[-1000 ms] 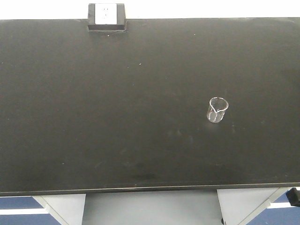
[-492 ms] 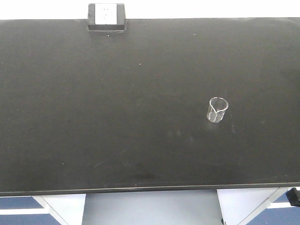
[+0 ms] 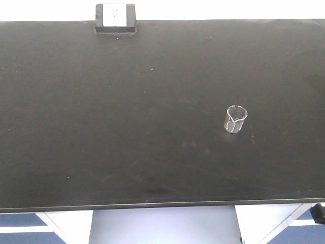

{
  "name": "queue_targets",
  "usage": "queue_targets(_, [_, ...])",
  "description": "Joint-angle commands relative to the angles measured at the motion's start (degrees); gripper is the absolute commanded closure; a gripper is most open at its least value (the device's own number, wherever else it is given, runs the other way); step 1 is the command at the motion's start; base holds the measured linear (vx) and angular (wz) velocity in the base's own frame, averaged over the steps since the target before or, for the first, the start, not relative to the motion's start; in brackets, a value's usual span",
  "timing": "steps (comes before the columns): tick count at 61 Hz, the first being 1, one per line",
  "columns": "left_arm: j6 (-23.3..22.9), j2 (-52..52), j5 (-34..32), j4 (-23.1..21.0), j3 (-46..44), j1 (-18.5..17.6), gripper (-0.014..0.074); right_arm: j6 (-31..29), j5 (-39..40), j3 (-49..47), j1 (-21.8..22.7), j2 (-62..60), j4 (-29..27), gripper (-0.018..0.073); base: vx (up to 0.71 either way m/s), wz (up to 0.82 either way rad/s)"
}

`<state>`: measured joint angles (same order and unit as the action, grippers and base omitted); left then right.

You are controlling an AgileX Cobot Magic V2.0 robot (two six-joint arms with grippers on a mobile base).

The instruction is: Grab beaker and place in storage area

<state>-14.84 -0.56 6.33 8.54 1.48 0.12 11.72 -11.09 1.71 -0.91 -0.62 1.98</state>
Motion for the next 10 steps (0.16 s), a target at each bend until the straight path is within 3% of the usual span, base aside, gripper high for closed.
queue_targets(1, [-0.33, -1.04, -4.84, -0.32, 1.25, -0.43, 0.0605, -0.4, 5.1, 0.56, 0.18, -0.5, 0.21, 0.0567, 0.0, 0.0])
queue_targets(10, [-0.33, -1.04, -4.84, -0.32, 1.25, -0.43, 0.0605, -0.4, 5.1, 0.56, 0.18, -0.5, 0.21, 0.0567, 0.0, 0.0])
